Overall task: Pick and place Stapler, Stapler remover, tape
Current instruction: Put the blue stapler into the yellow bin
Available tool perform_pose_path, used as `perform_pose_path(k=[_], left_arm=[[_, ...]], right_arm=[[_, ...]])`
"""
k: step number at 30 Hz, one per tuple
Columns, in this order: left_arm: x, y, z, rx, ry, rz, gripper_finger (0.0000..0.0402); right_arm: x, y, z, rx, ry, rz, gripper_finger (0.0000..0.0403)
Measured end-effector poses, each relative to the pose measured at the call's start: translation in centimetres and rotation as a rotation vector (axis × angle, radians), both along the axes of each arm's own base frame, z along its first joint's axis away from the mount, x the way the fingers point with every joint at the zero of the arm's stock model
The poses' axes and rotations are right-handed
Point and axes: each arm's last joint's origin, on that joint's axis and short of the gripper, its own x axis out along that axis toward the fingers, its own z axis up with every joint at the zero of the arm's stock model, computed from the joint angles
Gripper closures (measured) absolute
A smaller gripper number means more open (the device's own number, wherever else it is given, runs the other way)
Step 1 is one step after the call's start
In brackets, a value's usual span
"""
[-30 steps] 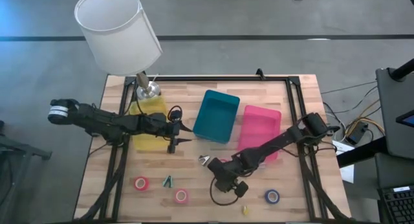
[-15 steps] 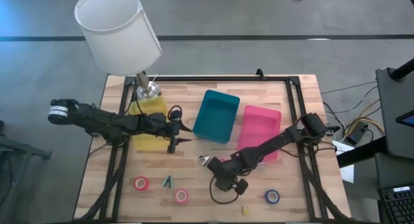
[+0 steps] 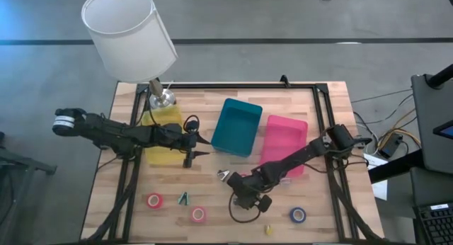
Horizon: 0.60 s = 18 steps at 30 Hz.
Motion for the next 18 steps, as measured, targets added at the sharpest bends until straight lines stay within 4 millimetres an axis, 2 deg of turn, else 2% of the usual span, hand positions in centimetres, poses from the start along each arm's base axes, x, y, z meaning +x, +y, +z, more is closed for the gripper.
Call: perform_pose_path(k=[18], left_arm=[[0.0,0.0,-0.02,-0.032,0.002,0.013,0.0211]], right_arm=[[0.4,-0.15,-0.76,0.105,-0.073,-0.117,0.0323]])
